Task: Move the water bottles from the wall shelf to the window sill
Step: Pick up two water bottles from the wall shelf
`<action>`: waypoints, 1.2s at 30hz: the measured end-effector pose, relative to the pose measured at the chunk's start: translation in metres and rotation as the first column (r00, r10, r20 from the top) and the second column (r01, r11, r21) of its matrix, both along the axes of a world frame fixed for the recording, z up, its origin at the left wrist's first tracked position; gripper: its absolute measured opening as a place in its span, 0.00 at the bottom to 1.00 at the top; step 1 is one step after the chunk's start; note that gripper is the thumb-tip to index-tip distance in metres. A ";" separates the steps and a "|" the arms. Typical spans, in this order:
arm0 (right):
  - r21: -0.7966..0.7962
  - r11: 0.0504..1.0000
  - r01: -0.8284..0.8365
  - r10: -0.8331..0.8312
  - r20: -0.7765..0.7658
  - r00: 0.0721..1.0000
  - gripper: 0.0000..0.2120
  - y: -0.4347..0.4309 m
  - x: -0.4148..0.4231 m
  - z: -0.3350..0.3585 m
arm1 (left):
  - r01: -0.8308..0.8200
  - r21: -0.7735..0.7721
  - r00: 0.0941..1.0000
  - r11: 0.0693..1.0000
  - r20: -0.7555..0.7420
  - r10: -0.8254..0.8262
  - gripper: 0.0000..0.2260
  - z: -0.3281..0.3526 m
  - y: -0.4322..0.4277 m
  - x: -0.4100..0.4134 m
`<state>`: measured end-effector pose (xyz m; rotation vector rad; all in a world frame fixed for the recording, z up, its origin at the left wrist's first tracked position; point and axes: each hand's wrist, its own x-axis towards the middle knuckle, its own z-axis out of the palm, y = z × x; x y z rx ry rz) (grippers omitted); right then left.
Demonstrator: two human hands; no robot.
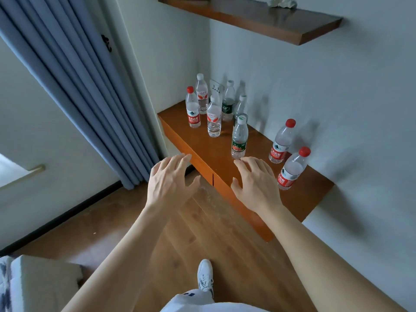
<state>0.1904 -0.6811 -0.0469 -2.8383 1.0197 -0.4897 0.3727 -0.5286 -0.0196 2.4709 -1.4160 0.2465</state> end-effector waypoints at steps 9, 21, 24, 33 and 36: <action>-0.041 0.979 0.201 -0.201 0.001 0.980 0.23 -0.075 0.032 -0.009 | 0.215 0.063 0.975 0.975 -0.075 -0.210 0.28 -0.014 -0.138 0.064; 0.004 0.822 0.570 -0.564 0.152 0.812 0.23 -0.090 -0.074 -0.032 | 0.275 0.036 0.924 0.961 -0.285 -0.254 0.28 -0.057 -0.213 0.052; 0.091 0.746 0.660 -0.666 0.101 0.739 0.24 -0.098 -0.088 -0.053 | 0.217 -0.004 0.907 0.976 -0.370 -0.203 0.27 -0.071 -0.227 0.056; 0.630 0.480 0.610 -0.791 0.009 0.612 0.49 -0.141 -0.078 -0.117 | 0.104 -0.031 0.729 0.994 -0.677 -0.098 0.46 -0.122 -0.293 0.065; 0.728 0.471 0.498 -0.806 0.127 0.578 0.48 -0.151 -0.070 -0.135 | 0.088 -0.059 0.635 0.994 -0.766 -0.102 0.47 -0.132 -0.312 0.068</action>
